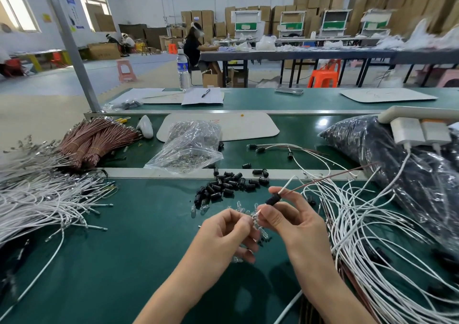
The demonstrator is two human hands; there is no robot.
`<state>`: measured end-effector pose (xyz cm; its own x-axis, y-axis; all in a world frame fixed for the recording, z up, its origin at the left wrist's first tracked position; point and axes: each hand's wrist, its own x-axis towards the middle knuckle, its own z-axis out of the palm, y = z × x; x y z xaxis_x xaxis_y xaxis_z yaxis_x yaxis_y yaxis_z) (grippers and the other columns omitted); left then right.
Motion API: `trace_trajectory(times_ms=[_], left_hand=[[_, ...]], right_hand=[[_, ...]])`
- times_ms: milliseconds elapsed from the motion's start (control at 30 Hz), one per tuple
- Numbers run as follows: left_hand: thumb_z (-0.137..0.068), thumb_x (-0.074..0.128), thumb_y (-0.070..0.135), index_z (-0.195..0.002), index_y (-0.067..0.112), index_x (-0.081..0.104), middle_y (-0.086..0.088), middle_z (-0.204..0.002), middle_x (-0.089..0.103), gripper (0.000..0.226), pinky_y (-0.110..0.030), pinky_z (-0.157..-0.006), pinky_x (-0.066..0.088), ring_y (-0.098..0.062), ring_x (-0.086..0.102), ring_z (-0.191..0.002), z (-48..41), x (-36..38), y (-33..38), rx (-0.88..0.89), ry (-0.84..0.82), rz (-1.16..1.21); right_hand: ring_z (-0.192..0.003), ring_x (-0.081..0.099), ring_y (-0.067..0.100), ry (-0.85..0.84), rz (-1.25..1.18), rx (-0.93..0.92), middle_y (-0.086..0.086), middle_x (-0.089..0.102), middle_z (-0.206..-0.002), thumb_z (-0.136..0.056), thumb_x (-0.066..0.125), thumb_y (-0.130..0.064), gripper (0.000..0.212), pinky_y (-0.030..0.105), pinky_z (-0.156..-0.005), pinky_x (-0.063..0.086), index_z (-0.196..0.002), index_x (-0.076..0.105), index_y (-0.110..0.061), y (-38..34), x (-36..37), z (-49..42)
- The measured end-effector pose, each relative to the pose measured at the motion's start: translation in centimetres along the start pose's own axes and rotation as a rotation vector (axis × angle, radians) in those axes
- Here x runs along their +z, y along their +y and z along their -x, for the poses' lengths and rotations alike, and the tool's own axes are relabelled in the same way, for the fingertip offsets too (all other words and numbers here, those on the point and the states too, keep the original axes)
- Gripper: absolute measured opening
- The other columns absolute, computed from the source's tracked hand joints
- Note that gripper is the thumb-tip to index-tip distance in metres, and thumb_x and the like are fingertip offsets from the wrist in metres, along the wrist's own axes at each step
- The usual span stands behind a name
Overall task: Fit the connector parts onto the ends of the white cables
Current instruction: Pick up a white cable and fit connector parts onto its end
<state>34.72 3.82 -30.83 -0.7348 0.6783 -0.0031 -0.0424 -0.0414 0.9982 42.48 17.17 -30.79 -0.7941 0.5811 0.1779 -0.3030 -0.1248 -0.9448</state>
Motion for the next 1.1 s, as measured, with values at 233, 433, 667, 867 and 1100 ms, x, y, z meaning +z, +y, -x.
trace_trajectory(times_ms=[233, 433, 667, 867, 1100], left_hand=[[-0.101, 0.055, 0.012, -0.092, 0.001, 0.063, -0.007, -0.076, 0.072, 0.015, -0.027, -0.059, 0.055, -0.016, 0.065, -0.061, 0.2, 0.3, -0.2, 0.123, 0.105, -0.092], [-0.099, 0.059, 0.012, -0.088, 0.007, 0.064, -0.005, -0.072, 0.072, 0.013, -0.025, -0.062, 0.056, -0.015, 0.067, -0.064, 0.3, 0.2, -0.3, 0.163, 0.119, -0.177], [-0.099, 0.061, 0.021, -0.088, 0.018, 0.067, -0.005, -0.078, 0.074, 0.013, -0.028, -0.064, 0.057, -0.014, 0.067, -0.068, 0.2, -0.7, -0.2, 0.128, 0.047, -0.231], [-0.098, 0.053, 0.038, -0.087, 0.037, 0.056, 0.015, -0.076, 0.062, 0.012, -0.031, -0.077, 0.046, -0.008, 0.059, -0.077, -0.2, -4.3, -0.5, 0.299, 0.559, -0.876], [-0.101, 0.048, 0.044, -0.111, 0.030, 0.063, 0.009, -0.105, 0.058, 0.023, -0.032, -0.089, 0.036, -0.016, 0.051, -0.102, -0.9, -5.6, -2.3, 0.038, 0.585, -1.232]], right_hand=[[-0.079, 0.072, 0.019, -0.104, -0.019, 0.137, 0.007, 0.076, -0.088, -0.074, 0.078, -0.034, 0.029, 0.028, -0.076, 0.058, -0.102, 0.077, -0.026, 0.7, 0.8, 0.5], [-0.074, 0.070, 0.017, -0.093, -0.018, 0.198, 0.010, 0.075, -0.082, -0.071, 0.079, -0.035, 0.028, 0.025, -0.071, 0.057, -0.090, 0.080, -0.015, 0.9, 0.7, 0.4], [-0.079, 0.073, 0.022, -0.096, -0.037, 0.252, 0.014, 0.076, -0.087, -0.069, 0.081, -0.039, 0.033, 0.027, -0.075, 0.059, -0.088, 0.080, -0.012, 1.1, 0.4, 0.1], [-0.069, 0.067, 0.015, 0.026, -0.098, 0.254, 0.014, 0.076, -0.086, -0.065, 0.081, -0.034, 0.029, 0.021, -0.062, 0.056, -0.082, 0.080, -0.010, 0.8, 0.0, -0.2], [-0.066, 0.064, 0.013, 0.026, -0.147, 0.293, 0.012, 0.075, -0.083, -0.063, 0.081, -0.033, 0.030, 0.020, -0.062, 0.057, -0.083, 0.081, -0.011, 0.4, -0.2, -0.3]])
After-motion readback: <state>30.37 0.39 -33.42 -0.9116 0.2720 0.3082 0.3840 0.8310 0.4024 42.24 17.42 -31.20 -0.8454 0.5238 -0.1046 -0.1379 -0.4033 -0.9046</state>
